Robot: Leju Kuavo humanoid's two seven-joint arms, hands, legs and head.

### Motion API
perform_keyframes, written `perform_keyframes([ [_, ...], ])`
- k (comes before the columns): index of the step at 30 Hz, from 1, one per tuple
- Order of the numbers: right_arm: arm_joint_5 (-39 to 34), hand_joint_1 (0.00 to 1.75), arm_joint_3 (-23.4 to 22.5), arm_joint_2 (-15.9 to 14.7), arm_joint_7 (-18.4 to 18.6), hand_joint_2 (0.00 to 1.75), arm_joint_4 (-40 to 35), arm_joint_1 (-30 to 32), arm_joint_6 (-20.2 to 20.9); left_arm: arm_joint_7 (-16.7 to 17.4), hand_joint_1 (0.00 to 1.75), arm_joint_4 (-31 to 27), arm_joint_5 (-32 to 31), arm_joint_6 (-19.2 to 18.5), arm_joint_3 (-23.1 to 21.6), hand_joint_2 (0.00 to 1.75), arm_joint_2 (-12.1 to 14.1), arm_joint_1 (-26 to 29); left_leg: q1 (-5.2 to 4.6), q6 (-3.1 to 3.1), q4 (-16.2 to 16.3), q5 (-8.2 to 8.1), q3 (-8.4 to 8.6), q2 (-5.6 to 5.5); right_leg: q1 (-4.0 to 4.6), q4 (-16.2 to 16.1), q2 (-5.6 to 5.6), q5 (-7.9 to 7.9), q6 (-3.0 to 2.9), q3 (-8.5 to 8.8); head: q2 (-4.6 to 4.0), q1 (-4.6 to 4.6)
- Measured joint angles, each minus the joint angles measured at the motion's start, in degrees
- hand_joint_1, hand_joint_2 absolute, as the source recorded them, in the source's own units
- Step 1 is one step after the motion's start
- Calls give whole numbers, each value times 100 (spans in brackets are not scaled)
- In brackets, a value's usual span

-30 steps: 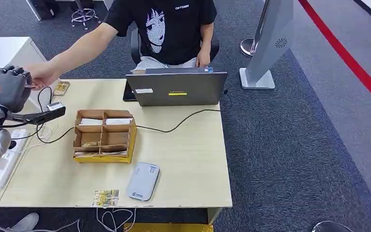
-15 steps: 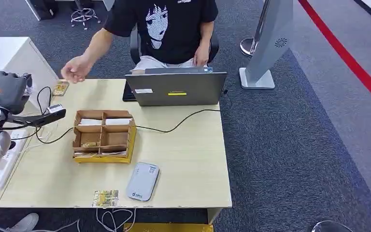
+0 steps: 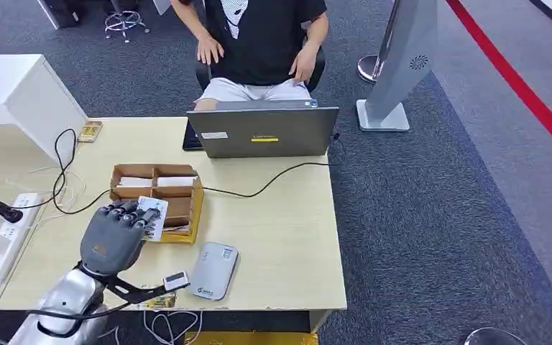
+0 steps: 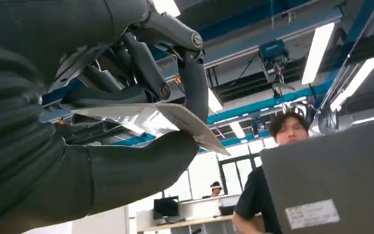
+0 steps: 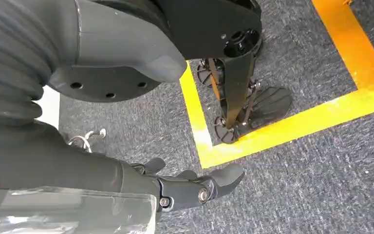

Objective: Pass the card to the sensor for recognition and then transmit it.

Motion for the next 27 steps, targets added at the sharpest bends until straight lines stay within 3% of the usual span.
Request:
perform_keyframes([
  [2, 0, 0, -39, 0, 0, 175, 5, -3, -15, -132, 175, -247, 72, 9, 0, 175, -54, 206, 1, 0, 0, 0, 0, -5, 1, 0, -7, -4, -2, 1, 0, -4],
  [7, -42, 0, -155, 7, -46, 175, 11, 5, -85, -573, 175, -528, 124, 9, -70, 175, -552, 900, 0, 0, -1, 0, 5, -5, 1, 0, -7, -6, -2, 6, 0, -7],
  [13, 89, 0, -289, 17, -46, 175, 13, -5, -107, -726, 175, -115, 424, 2, -149, 175, -1113, 1244, 0, 2, 0, -1, 3, -14, 0, -3, -18, -6, -2, 8, 0, -4],
  [21, 243, 0, -365, 17, -31, 175, 18, -7, -96, -667, 175, 1106, 691, 2, -142, 175, -1358, 1040, 5, -2, -1, 2, 6, -15, 4, 1, -18, -5, -3, 11, 0, -6],
  [27, 243, 0, -365, 17, -31, 175, 18, -7, -96, -667, 175, 1107, 691, 2, -142, 175, -1358, 1039, 5, -2, -1, 2, 6, -15, 4, 1, -18, -5, -3, 11, 0, -7],
])
